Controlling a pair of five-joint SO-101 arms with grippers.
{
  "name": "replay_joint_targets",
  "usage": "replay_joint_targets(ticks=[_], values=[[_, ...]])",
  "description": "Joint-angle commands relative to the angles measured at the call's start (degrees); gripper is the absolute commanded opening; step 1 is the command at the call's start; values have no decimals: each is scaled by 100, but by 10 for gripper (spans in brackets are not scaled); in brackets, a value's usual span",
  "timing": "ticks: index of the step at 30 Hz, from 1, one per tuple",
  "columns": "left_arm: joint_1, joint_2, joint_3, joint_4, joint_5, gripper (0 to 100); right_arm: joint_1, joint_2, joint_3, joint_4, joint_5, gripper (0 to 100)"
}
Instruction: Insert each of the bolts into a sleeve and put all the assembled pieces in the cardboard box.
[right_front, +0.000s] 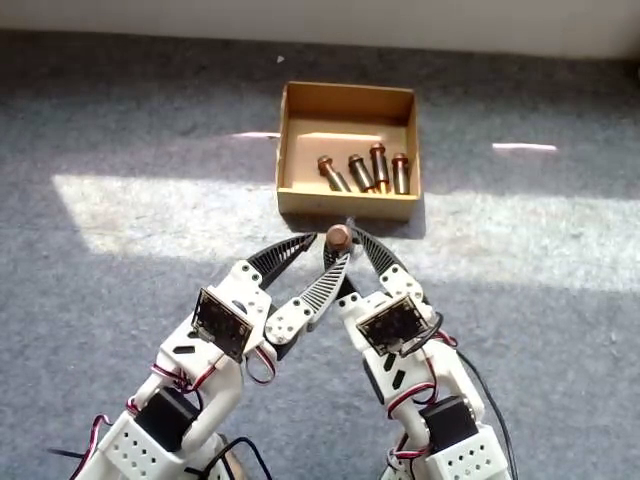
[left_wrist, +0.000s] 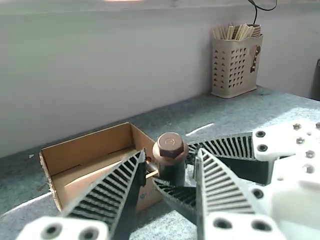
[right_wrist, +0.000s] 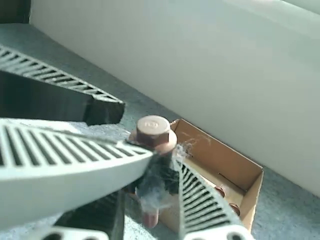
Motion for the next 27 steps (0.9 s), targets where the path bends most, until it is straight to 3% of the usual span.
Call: replay_joint_targets(ticks=[1,6,13,20,27], values=[[-154,-57,-233,0,-97,159,330,-92,813,-31,9,5],[-136,-57,-251,-9,-123,2,699,-84,813,-31,-554,5],[-171,-57,-207,9,-738,5,1235,-84,813,-22,-1037,5],[-1270,-57,207,0,-721,5,1604,-84,813,-31,-1521,5],[-1842,-66,813,-9,-712,5,1648,-84,813,-40,-1653,5]])
